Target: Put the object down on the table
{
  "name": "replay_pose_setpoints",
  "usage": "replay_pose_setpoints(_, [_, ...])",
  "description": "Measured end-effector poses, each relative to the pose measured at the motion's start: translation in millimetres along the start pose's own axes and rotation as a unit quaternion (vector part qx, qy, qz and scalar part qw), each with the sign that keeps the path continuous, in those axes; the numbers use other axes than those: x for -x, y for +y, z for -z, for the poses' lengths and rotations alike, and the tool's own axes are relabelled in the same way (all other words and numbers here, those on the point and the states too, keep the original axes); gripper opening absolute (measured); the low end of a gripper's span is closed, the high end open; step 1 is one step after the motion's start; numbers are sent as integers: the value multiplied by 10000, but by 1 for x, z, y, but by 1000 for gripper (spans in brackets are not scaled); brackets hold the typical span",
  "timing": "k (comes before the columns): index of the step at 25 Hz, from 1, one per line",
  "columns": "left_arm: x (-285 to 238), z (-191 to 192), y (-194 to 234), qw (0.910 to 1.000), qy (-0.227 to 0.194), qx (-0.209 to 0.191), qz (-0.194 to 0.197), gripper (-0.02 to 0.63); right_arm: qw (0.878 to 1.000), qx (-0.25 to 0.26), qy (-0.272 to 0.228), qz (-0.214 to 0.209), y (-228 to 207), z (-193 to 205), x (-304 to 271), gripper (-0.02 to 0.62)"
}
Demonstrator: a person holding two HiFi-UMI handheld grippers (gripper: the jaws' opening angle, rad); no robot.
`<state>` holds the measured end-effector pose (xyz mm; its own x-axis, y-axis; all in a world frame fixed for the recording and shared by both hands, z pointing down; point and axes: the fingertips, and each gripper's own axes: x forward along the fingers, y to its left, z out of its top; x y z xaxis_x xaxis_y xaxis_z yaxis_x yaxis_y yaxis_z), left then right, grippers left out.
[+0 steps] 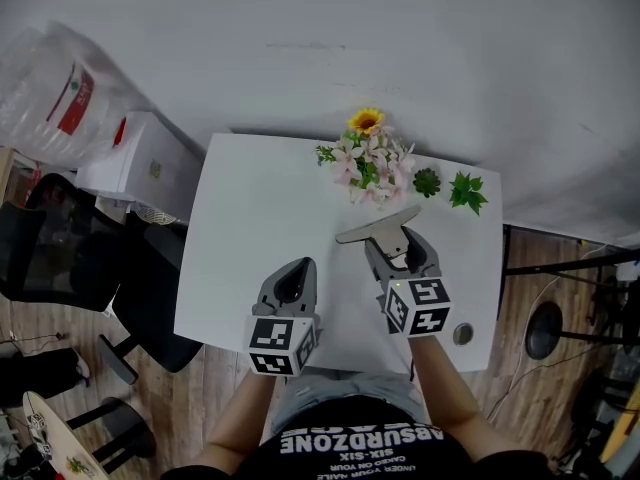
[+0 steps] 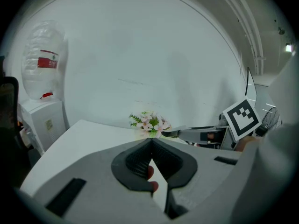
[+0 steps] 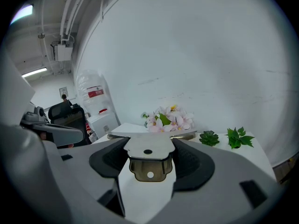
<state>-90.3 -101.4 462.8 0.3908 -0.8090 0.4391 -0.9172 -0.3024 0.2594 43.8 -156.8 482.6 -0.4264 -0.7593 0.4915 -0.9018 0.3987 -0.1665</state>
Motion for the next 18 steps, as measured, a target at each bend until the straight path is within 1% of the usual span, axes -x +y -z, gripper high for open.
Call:
replay_pose_setpoints(5, [-3,5,4,10000,74,43,-22,6,10000,-32,84,20,-2,7,-5,288])
replay_pose_setpoints(18, [-15,8,1,9997,213,31,81,5,9994,-124,300,84,-12,23,-16,288])
